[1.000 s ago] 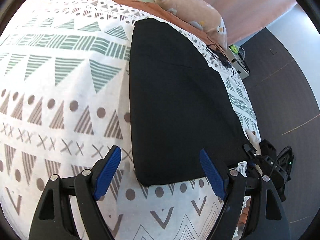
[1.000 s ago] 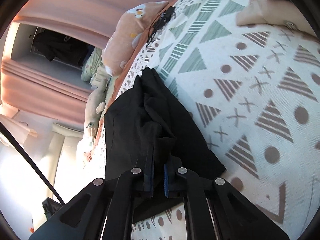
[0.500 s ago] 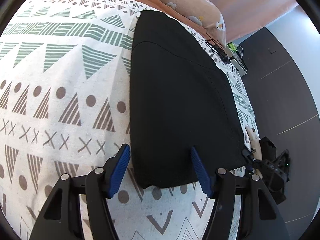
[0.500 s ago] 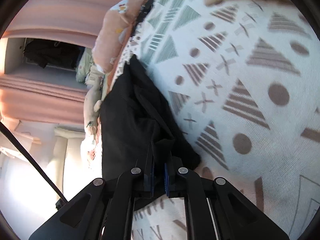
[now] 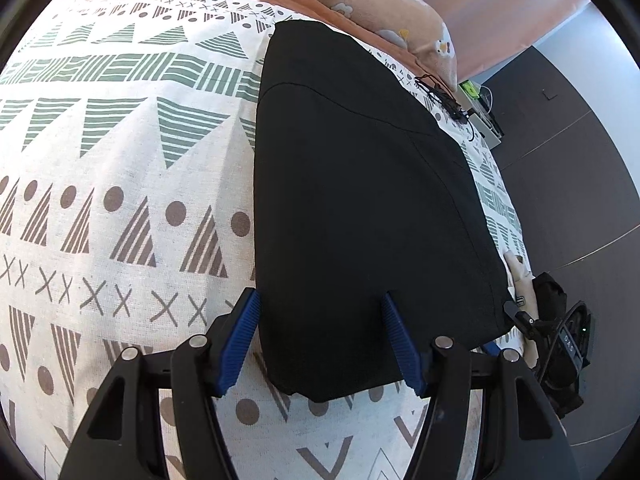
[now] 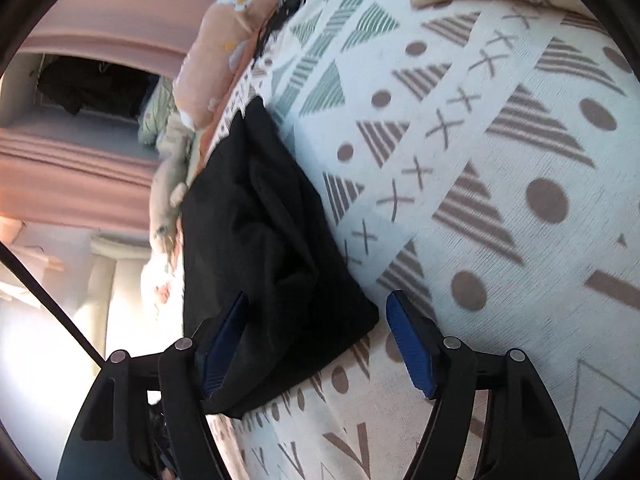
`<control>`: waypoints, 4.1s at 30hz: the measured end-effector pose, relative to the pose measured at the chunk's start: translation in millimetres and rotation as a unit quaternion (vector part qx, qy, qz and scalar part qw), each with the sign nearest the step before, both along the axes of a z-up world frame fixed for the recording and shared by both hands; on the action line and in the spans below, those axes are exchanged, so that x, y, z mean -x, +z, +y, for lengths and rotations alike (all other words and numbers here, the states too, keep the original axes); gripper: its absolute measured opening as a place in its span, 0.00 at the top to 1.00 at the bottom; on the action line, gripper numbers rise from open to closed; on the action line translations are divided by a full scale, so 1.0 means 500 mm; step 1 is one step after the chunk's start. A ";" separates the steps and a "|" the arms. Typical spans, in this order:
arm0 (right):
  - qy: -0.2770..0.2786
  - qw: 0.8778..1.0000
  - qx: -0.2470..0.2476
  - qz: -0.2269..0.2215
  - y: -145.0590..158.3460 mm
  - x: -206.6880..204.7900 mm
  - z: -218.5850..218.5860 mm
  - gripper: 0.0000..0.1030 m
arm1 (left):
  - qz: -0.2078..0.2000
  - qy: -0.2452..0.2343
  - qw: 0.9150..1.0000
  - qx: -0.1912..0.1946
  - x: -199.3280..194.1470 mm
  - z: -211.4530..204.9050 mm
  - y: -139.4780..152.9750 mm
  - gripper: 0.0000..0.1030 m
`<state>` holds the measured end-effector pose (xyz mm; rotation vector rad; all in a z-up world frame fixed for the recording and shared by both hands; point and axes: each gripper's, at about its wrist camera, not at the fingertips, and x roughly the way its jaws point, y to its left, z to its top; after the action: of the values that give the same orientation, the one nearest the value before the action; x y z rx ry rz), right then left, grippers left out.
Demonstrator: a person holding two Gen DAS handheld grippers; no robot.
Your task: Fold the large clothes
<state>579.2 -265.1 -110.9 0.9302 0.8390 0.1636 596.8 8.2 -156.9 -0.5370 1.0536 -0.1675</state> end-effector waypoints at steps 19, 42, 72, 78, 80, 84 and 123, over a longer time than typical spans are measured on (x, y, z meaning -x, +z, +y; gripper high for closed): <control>0.015 0.997 -0.065 -0.043 -0.016 0.034 0.036 0.89 | -0.016 -0.022 0.998 -0.055 0.079 -0.028 0.049 0.75; 0.058 0.997 0.008 -0.047 0.003 0.364 0.067 0.89 | -0.006 -0.035 0.999 -0.024 0.422 0.006 0.075 0.75; 0.074 0.996 0.054 -0.010 0.042 0.554 -0.028 0.27 | 0.000 -0.028 0.996 0.084 0.560 0.070 0.065 0.18; 0.118 0.989 0.092 -0.015 0.078 0.498 -0.010 0.27 | -0.007 -0.004 0.996 0.090 0.531 0.097 0.065 0.17; 0.148 0.981 0.128 -0.009 0.090 0.456 0.006 0.27 | -0.005 0.004 0.997 0.080 0.517 0.101 0.061 0.17; 0.190 0.964 0.185 0.012 0.104 0.376 0.041 0.27 | -0.002 0.006 0.996 0.087 0.485 0.104 0.045 0.17; 0.309 0.951 0.012 0.029 -0.049 -0.014 0.114 0.64 | -0.009 -0.016 0.999 0.049 0.276 0.062 0.047 0.39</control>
<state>586.1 -208.0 -135.6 0.6253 1.1674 0.6679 458.8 39.5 -133.4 -0.6066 1.0416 -0.2540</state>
